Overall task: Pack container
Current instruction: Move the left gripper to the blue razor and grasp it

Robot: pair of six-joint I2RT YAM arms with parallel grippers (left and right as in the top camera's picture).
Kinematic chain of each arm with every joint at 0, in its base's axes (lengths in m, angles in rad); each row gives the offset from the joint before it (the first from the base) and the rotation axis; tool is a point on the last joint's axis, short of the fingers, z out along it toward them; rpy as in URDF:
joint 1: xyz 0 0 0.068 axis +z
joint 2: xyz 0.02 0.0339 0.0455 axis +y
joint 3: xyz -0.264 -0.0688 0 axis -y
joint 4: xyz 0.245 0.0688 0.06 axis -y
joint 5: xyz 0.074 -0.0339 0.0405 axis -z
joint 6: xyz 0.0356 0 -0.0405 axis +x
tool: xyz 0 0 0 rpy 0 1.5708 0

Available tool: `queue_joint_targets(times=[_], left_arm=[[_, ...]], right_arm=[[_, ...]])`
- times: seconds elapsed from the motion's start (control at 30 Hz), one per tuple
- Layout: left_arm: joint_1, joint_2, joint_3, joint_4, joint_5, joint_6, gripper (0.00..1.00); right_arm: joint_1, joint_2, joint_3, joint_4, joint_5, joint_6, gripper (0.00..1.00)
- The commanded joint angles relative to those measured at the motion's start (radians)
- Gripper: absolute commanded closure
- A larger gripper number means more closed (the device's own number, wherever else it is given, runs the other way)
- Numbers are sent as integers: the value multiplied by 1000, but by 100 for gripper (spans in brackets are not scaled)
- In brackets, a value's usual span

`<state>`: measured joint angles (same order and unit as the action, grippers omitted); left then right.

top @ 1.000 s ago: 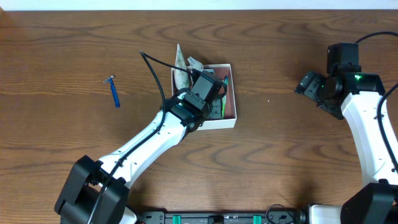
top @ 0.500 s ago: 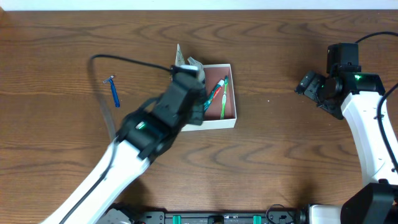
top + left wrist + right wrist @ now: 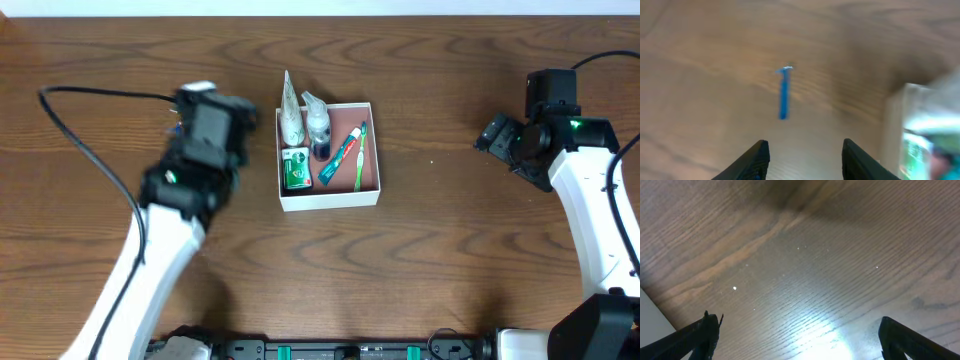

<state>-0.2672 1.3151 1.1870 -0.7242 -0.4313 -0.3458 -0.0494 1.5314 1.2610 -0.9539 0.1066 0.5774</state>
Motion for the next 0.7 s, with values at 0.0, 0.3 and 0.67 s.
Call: queue_joint_targets(times=[0.0,0.3,0.67], left_arm=[[151,102,5,40,154,71,52],[360,334,5,167,398,141,52],[368,512,5,254,398,163,51]], right_arm=[[-4,2,2,-1,6,13,1],[-3,2,2,-1,6,13,1],[-3,2,2,-1,5,13,1]])
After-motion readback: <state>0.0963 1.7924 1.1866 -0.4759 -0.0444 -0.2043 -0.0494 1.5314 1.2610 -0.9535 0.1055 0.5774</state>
